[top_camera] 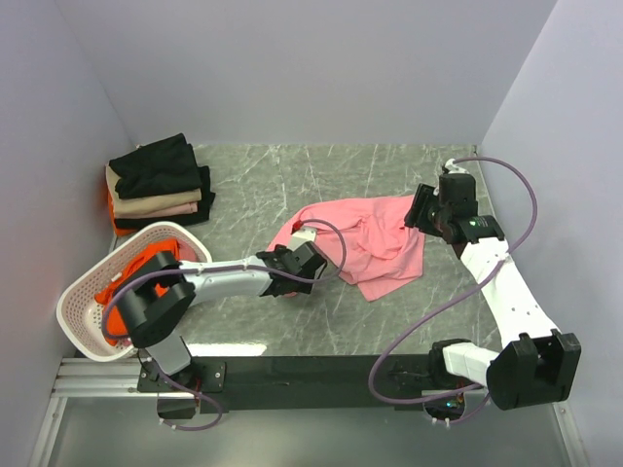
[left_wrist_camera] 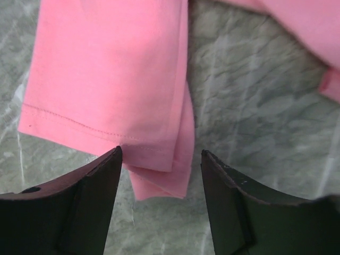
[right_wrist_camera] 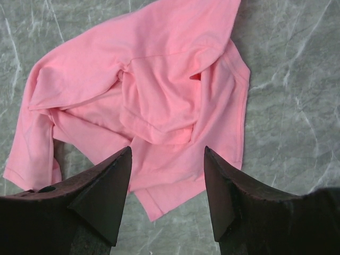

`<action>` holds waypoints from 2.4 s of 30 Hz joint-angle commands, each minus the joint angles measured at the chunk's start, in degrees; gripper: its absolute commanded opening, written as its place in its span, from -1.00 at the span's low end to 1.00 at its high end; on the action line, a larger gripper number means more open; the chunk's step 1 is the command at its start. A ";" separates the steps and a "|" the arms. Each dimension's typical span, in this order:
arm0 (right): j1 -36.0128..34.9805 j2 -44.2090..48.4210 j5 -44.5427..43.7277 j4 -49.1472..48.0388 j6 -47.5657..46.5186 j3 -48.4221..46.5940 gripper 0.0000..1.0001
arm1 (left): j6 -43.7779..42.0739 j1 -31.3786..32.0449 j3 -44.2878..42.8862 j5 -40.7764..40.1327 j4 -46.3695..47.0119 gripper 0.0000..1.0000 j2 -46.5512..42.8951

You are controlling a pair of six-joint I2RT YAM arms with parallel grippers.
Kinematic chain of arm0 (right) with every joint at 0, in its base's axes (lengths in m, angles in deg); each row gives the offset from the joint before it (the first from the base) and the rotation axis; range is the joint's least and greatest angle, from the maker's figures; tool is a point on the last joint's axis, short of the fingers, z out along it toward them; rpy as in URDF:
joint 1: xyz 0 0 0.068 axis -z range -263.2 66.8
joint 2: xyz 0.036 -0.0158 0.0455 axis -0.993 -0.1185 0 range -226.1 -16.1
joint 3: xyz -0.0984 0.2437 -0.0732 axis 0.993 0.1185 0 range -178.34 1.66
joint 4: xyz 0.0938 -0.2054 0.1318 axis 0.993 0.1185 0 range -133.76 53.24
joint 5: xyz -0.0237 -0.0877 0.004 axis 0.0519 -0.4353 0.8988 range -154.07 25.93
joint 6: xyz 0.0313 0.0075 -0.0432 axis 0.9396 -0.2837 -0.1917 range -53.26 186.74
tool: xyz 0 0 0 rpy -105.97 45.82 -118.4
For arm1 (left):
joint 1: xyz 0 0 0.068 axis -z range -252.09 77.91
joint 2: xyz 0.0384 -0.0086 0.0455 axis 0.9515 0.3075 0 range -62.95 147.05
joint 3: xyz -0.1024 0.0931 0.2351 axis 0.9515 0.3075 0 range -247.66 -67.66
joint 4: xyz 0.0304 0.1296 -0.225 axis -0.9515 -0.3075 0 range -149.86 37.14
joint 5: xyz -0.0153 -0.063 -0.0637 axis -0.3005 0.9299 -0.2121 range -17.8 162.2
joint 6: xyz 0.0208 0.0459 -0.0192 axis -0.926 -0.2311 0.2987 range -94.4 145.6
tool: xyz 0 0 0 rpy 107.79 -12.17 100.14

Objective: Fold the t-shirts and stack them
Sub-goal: Flatten the tshirt out

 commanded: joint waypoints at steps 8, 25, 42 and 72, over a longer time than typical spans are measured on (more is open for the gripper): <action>0.46 2.67 0.12 -2.08 -1.13 1.06 0.27 | -1.84 0.04 -3.64 -3.76 0.50 -0.01 3.34; 0.46 1.44 1.70 -2.52 -1.66 1.59 0.27 | -4.56 -0.48 -1.36 1.51 3.49 0.14 -0.88; 0.37 1.44 2.40 -2.52 -2.01 1.94 0.27 | -4.30 -1.98 -1.00 0.81 3.05 0.01 2.02; 0.11 -0.49 1.79 -1.99 -1.14 3.25 0.25 | -3.24 -3.64 -2.58 -2.44 -1.08 -0.99 -1.57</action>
